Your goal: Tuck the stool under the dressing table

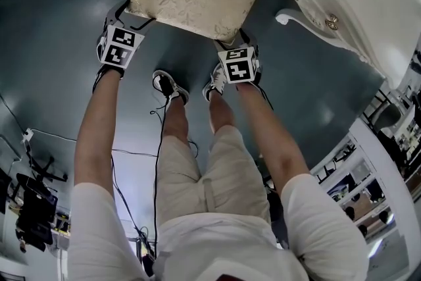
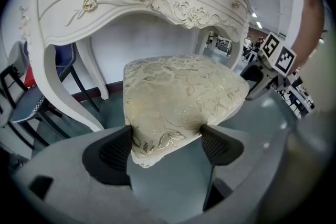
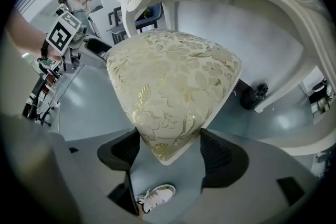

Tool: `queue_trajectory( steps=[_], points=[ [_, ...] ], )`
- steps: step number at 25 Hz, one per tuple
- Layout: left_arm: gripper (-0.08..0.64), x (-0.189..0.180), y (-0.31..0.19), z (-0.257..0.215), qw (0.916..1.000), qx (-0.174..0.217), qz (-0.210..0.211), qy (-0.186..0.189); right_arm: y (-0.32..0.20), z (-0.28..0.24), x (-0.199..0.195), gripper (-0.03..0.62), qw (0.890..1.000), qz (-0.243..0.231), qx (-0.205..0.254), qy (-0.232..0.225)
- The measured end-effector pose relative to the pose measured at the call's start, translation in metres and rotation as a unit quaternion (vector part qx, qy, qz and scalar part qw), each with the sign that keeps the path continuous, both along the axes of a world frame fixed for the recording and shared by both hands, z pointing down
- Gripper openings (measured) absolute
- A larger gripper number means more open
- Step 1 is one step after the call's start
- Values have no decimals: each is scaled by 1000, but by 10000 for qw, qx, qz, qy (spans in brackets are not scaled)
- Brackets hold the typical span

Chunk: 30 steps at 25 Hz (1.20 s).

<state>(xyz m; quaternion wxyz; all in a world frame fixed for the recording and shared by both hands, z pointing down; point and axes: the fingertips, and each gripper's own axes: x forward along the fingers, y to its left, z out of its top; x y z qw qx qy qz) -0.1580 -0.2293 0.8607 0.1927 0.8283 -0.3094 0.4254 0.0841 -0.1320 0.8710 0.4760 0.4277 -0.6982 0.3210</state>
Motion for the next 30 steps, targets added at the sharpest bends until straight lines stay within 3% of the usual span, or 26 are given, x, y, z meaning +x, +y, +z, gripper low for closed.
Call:
queue_trajectory(
  steps=[13, 30],
  points=[
    [417, 17, -45, -5, 9998, 28, 174, -32, -35, 5, 16, 376, 9997, 98, -235, -49],
    [416, 35, -75, -3, 10000, 66, 43, 11, -71, 2, 35, 374, 9997, 111, 214, -61]
  ],
)
